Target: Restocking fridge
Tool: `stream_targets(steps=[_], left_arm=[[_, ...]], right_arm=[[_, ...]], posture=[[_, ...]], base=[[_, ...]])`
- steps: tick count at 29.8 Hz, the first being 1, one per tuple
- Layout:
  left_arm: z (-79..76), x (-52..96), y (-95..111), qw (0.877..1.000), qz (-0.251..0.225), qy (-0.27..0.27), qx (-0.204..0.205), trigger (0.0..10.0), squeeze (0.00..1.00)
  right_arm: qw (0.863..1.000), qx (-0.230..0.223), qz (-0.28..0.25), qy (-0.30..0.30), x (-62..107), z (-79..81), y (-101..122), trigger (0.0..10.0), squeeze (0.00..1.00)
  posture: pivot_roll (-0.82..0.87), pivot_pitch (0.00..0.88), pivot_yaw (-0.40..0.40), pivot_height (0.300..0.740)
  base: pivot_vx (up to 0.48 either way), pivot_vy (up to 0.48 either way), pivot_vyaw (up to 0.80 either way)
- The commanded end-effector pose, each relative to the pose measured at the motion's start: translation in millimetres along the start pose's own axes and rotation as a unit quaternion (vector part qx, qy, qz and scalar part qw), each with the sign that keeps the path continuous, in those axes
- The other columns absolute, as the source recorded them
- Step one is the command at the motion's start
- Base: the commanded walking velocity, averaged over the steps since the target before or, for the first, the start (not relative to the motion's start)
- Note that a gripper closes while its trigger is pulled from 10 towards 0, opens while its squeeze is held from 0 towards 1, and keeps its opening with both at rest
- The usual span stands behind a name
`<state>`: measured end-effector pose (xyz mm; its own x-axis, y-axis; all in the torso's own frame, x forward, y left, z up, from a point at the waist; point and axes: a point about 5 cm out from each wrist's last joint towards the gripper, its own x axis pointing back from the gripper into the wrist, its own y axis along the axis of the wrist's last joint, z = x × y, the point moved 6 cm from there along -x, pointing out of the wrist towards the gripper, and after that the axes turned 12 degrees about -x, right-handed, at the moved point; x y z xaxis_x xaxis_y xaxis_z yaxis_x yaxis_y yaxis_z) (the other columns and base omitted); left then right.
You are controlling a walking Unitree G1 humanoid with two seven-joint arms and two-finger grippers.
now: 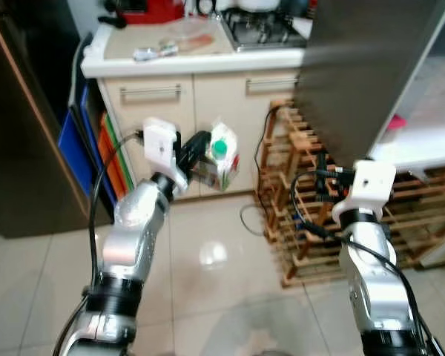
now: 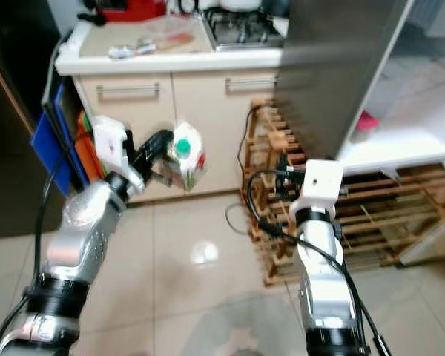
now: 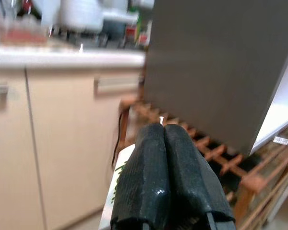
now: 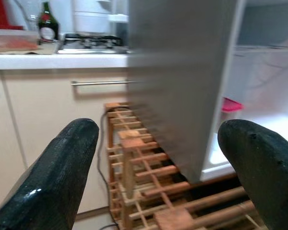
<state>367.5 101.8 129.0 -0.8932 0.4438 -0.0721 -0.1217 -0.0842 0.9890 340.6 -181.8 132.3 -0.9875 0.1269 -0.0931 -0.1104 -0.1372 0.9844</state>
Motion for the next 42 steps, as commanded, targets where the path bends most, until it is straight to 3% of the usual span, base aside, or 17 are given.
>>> stream_targets(steps=[1,8,12,17,29,34,36,37,40,42], left_arm=[[-3.2,0.7,12.3,1.000,-0.018,0.004,-0.010,10.0,0.00],[-13.6,2.1,37.9,0.997,-0.051,-0.015,-0.048,10.0,0.00],[-22.1,-4.5,52.8,0.995,-0.072,-0.038,-0.060,10.0,0.00],[-28.8,-11.1,57.0,0.993,-0.071,-0.063,-0.065,10.0,0.00],[-33.4,-23.5,61.8,0.993,-0.076,-0.064,-0.065,10.0,0.00],[-24.5,-31.7,58.7,0.995,-0.067,-0.035,-0.070,10.0,0.00],[-7.0,-34.5,42.7,0.997,-0.035,0.005,-0.062,10.0,0.00],[-7.0,-34.5,42.7,0.997,-0.035,0.005,-0.062,10.0,0.00],[20.4,-33.9,17.5,0.997,0.014,0.068,-0.023,10.0,0.00],[24.3,-34.8,12.6,0.996,0.024,0.082,-0.010,10.0,0.00]], right_arm=[[1.000,0.003,-0.004,0.018,-2.3,6.6,2.1,10.0,0.00],[1.000,0.010,0.000,0.029,-3.4,14.1,-3.4,10.0,0.00],[0.999,0.009,-0.008,0.030,-4.5,18.3,-3.1,10.0,0.00],[1.000,-0.004,-0.012,0.011,-7.8,16.7,-3.8,10.0,0.00],[1.000,-0.010,-0.005,0.007,-4.2,16.4,-10.1,10.0,0.00],[1.000,-0.013,-0.001,0.005,-3.7,16.1,-12.3,10.0,0.00],[1.000,-0.009,0.000,0.016,-3.2,19.6,-12.1,10.0,0.00],[1.000,-0.009,0.000,0.016,-3.2,19.6,-12.1,10.0,0.00],[1.000,-0.004,0.004,0.028,-0.2,22.9,-14.2,10.0,0.00],[1.000,-0.002,0.009,0.030,1.4,23.6,-17.4,10.0,0.00]], posture=[[-0.10,0.000,-0.039,0.740],[-0.09,0.006,-0.031,0.740],[-0.09,0.005,0.010,0.740],[-0.10,0.002,0.044,0.740],[-0.13,0.000,0.040,0.740],[-0.14,0.000,0.034,0.740],[-0.15,0.000,0.031,0.740],[-0.15,0.000,0.031,0.740],[-0.15,0.000,0.026,0.740],[-0.14,0.000,0.026,0.740]], base=[[0.000,0.000,-0.58],[0.000,-0.241,-0.52],[0.000,-0.480,0.00],[0.000,-0.480,0.00],[0.000,-0.480,0.00],[0.000,-0.475,0.00],[0.000,-0.463,0.00],[0.000,-0.454,0.00],[0.000,-0.454,0.70],[0.000,-0.454,0.74]])
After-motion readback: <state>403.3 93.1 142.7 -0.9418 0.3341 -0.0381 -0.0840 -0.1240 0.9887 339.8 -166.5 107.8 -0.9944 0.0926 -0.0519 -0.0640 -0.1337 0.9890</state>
